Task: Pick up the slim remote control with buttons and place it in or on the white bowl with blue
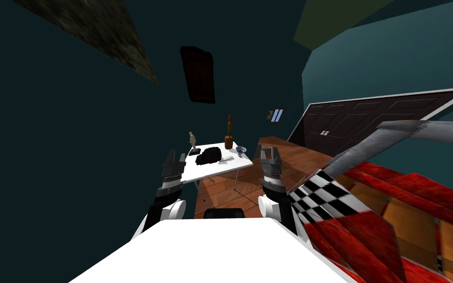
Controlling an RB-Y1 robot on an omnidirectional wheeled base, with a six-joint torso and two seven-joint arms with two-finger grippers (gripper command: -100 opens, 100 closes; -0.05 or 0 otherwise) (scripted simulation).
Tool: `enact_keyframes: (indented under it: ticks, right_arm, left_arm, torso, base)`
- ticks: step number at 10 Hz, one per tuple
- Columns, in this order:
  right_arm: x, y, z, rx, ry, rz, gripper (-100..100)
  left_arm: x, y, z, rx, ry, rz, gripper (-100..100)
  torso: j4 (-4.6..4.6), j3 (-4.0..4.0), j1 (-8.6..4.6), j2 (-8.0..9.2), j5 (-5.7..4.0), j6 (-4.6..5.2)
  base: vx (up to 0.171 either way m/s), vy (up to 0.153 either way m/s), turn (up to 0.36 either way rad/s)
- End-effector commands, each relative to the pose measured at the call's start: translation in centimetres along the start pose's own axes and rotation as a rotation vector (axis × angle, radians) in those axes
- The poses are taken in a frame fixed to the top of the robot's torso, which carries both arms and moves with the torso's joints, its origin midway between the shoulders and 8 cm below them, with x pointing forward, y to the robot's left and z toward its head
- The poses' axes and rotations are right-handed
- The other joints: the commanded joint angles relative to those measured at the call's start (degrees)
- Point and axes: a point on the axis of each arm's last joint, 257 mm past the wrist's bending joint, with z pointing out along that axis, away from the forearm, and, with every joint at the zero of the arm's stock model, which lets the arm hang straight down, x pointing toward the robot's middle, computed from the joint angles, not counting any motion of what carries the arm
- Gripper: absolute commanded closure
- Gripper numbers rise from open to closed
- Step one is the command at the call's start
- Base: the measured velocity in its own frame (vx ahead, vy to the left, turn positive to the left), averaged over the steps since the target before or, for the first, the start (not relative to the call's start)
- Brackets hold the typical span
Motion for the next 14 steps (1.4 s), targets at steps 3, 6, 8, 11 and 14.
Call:
enact_keyframes:
  ticks: [3,6,8,11,14]
  right_arm:
    - [1.6,-0.4,-0.8,-0.008,0.12,-0.073,-100]
    - [3.0,-1.0,-1.8,-0.016,0.22,-0.133,-100]
    - [3.8,-1.5,-2.6,-0.02,0.286,-0.168,-100]
    - [4.6,-2.1,-3.5,-0.025,0.364,-0.206,-100]
    - [6.1,-3.4,-5.6,-0.033,0.499,-0.272,-100]
  left_arm:
    - [0.0,0.0,0.0,0.0,0.0,0.0,0]
    - [0.0,0.0,0.0,0.0,0.0,0.0,0]
    - [0.0,0.0,0.0,0.0,0.0,0.0,0]
    - [0.0,0.0,0.0,0.0,0.0,0.0,0]
    - [0.0,0.0,0.0,0.0,0.0,0.0,0]
  torso:
    - [0.02,0.05,-0.09,0.1,-0.02,-0.02]
    - [0.03,0.07,-0.09,0.12,-0.02,-0.03]
    - [0.04,0.09,-0.11,0.15,-0.02,0.02]
    - [0.03,0.08,-0.12,0.13,-0.02,-0.03]
    - [0.03,0.08,-0.13,0.13,-0.03,0.02]
  base:
    - [-0.029,-0.018,0.173]
    - [-0.037,-0.018,0.213]
    - [-0.041,-0.02,0.141]
    - [-0.035,-0.021,0.196]
    - [-0.047,-0.017,0.23]
